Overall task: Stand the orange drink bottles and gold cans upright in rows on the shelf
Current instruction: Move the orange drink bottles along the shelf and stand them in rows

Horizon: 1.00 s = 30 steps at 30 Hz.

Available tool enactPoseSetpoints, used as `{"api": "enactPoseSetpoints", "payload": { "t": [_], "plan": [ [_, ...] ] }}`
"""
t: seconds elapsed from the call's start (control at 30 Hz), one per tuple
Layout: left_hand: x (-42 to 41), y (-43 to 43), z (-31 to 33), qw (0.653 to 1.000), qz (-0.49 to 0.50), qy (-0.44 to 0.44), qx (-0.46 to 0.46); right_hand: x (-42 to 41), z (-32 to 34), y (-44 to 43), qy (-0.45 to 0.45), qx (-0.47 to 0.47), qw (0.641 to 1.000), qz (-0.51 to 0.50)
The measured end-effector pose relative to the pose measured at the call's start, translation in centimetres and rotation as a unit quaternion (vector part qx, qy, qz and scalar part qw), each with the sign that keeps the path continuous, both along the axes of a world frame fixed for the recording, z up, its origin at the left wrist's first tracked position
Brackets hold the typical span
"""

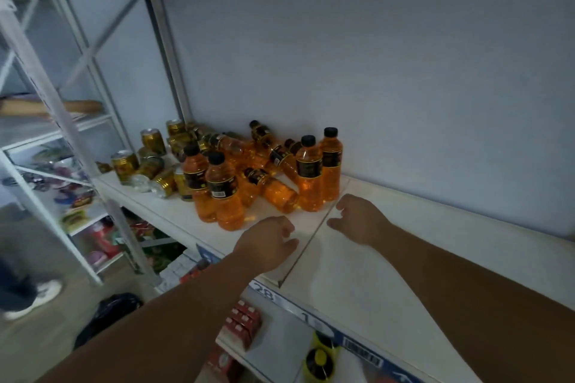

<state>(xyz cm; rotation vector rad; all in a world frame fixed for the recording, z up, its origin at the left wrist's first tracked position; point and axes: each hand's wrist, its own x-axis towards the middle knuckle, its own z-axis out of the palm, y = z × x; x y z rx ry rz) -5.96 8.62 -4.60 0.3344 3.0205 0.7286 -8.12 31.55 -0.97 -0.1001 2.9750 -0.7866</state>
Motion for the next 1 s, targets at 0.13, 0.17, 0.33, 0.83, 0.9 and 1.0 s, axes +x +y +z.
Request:
{"api": "enactPoseSetpoints", "payload": {
  "t": [0.13, 0.17, 0.33, 0.83, 0.9, 1.0],
  "plan": [
    [-1.3, -2.2, -0.1, 0.999, -0.002, 0.008, 0.032, -1.2, 0.4, -1.4, 0.015, -0.02, 0.999, -0.023],
    [-1.7, -2.2, -0.1, 0.999, -0.004, 0.011, 0.038, -1.6, 0.6, -1.4, 0.02, -0.021, 0.999, -0.03],
    [-3.9, -0.7, 0.2, 0.997, -0.003, 0.054, 0.057, -3.9, 0.8, -1.1, 0.027, -0.042, 0.995, -0.083],
    [-11.2, 4.4, 1.4, 0.988, 0.074, 0.062, 0.118, -10.2, 4.3, -0.3, 0.054, -0.199, 0.971, -0.121],
    [-11.7, 4.4, 1.2, 0.99, 0.064, 0.059, 0.111, -10.8, 4.7, -0.7, 0.043, -0.203, 0.973, -0.103],
    [-12.3, 4.0, 1.0, 0.992, 0.053, 0.064, 0.097, -11.3, 5.0, -1.5, 0.049, -0.201, 0.976, -0.075]
  ]
}}
